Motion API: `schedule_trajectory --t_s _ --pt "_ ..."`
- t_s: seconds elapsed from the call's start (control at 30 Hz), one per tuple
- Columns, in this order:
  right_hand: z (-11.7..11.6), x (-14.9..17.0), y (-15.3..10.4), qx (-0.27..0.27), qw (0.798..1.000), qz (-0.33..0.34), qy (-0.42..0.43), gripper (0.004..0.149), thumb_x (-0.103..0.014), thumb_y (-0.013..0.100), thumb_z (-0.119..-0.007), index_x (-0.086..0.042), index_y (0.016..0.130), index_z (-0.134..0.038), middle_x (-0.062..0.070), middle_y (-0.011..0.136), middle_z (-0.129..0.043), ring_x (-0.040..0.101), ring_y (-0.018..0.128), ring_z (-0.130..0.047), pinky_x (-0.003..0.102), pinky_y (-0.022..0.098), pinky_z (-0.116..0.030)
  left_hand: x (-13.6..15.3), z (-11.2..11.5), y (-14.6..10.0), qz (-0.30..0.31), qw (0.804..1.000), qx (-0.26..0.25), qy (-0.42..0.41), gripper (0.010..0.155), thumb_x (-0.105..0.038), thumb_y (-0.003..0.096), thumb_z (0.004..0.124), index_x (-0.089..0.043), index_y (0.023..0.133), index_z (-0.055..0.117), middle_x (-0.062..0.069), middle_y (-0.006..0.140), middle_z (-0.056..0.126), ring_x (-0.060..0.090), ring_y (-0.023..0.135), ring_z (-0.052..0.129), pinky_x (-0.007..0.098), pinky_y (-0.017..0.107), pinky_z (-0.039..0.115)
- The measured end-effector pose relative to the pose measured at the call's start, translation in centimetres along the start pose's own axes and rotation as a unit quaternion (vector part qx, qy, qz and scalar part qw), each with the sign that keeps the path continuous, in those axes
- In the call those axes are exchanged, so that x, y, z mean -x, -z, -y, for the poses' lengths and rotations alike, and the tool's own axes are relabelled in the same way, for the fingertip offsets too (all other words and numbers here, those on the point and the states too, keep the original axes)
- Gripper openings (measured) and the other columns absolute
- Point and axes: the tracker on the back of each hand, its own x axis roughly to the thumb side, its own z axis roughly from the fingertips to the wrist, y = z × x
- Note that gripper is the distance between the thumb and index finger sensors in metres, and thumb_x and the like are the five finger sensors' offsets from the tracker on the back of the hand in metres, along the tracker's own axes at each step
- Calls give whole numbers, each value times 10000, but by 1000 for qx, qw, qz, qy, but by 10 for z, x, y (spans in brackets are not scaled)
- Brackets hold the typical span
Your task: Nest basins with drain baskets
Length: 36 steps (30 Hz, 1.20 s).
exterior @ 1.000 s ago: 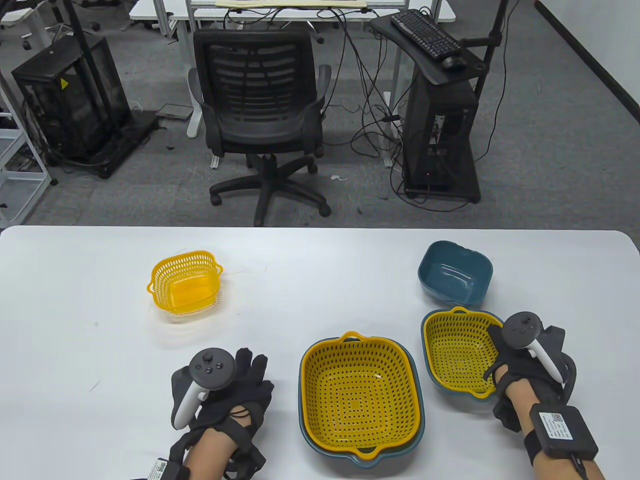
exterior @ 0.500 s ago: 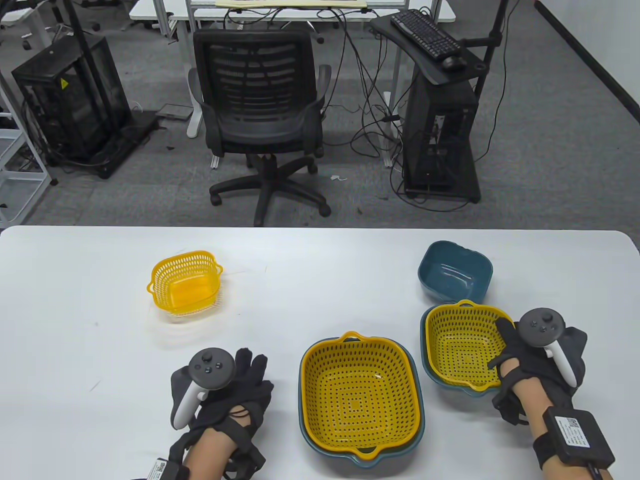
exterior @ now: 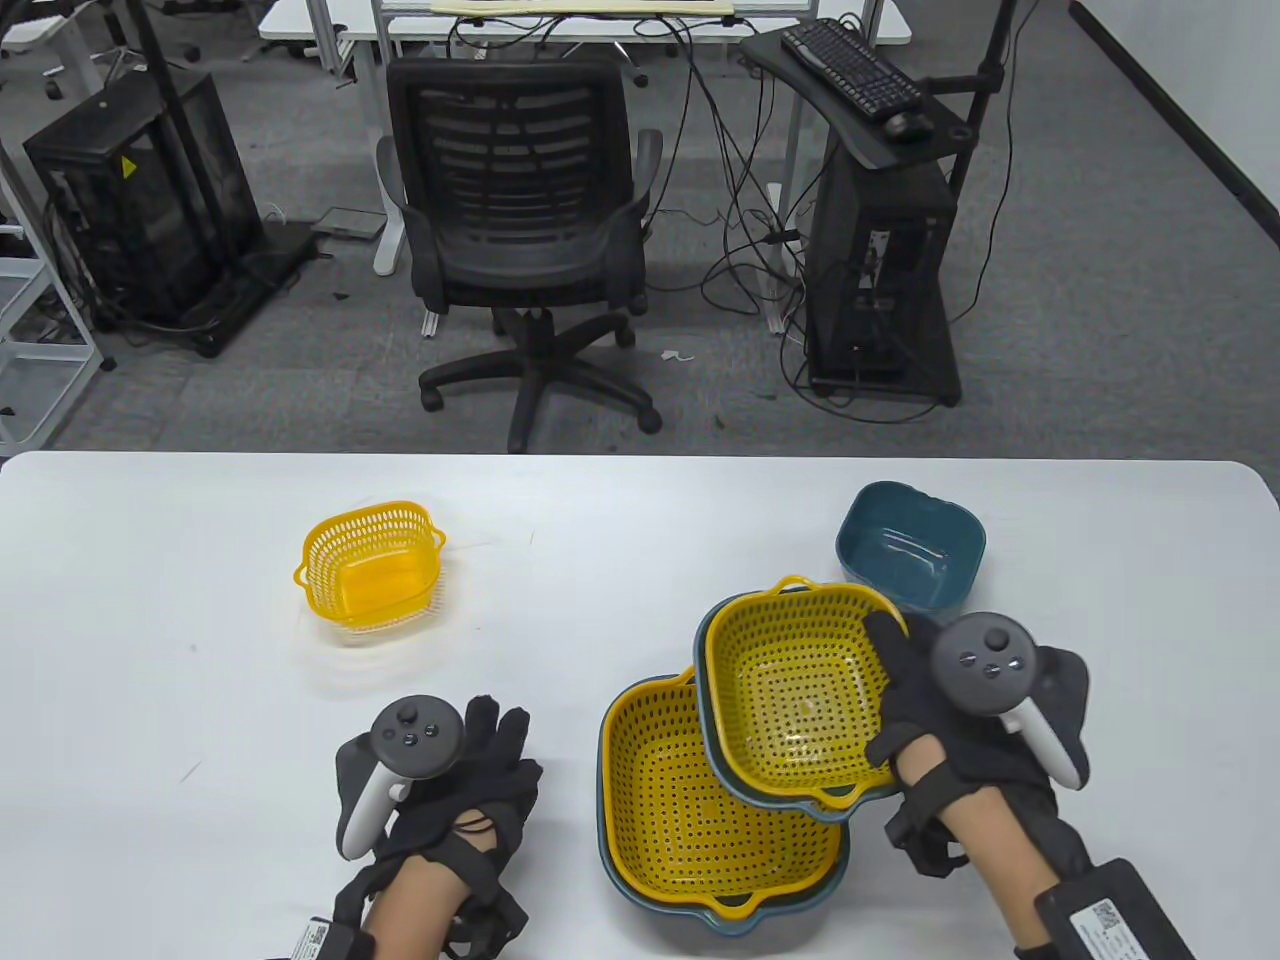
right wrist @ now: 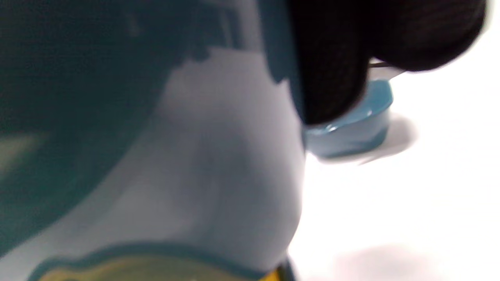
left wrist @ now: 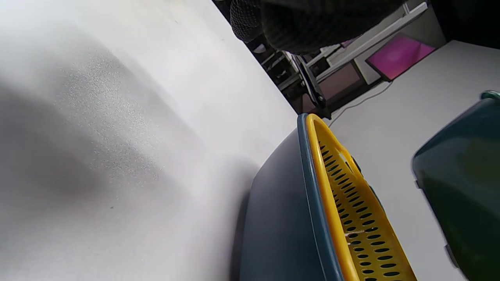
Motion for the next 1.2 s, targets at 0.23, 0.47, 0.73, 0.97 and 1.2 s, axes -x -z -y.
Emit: schedule_trajectory --t_s 0.23,0.47,0.73,0.97,1.2 --pt "-65 -18 -9 -40 998 -18 -53 579 -149 464 -740 -194 1014 -566 124 1100 -483 398 456 -921 553 327 -779 0 -1 0 0 1000 0 0 657 -344 537 681 -187 1136 462 100 1164 159 510 1030 187 605 707 351" --pt "-91 -16 -15 -71 991 -58 -97 602 -217 496 -730 -196 1045 -483 110 1157 -361 459 1012 -446 732 609 -509 1 -1 0 2 1000 0 0 656 -344 537 682 -187 1135 464 101 1164 160 510 1030 187 606 708 351" --pt "-116 -3 -13 -154 977 -86 -121 666 -258 521 -704 -180 1060 -323 62 1090 -13 364 1005 -59 741 645 -214 6 -2 2 -8 1000 0 -3 657 -344 537 682 -186 1136 463 100 1164 160 510 1030 185 605 708 351" --pt "-125 4 -15 -166 977 -79 -105 694 -321 530 -698 -221 1074 -280 52 1065 82 375 977 44 743 633 -157 11 -10 4 -11 1000 -9 -25 658 -347 537 680 -191 1136 455 97 1162 150 506 1031 181 604 709 348" --pt "-95 24 -42 -97 994 -4 46 719 -388 532 -702 -275 1066 -234 66 1067 105 410 966 65 756 626 -153 10 -61 -3 -1 992 -98 -84 667 -358 539 679 -206 1139 428 94 1162 140 506 1034 186 602 712 350"
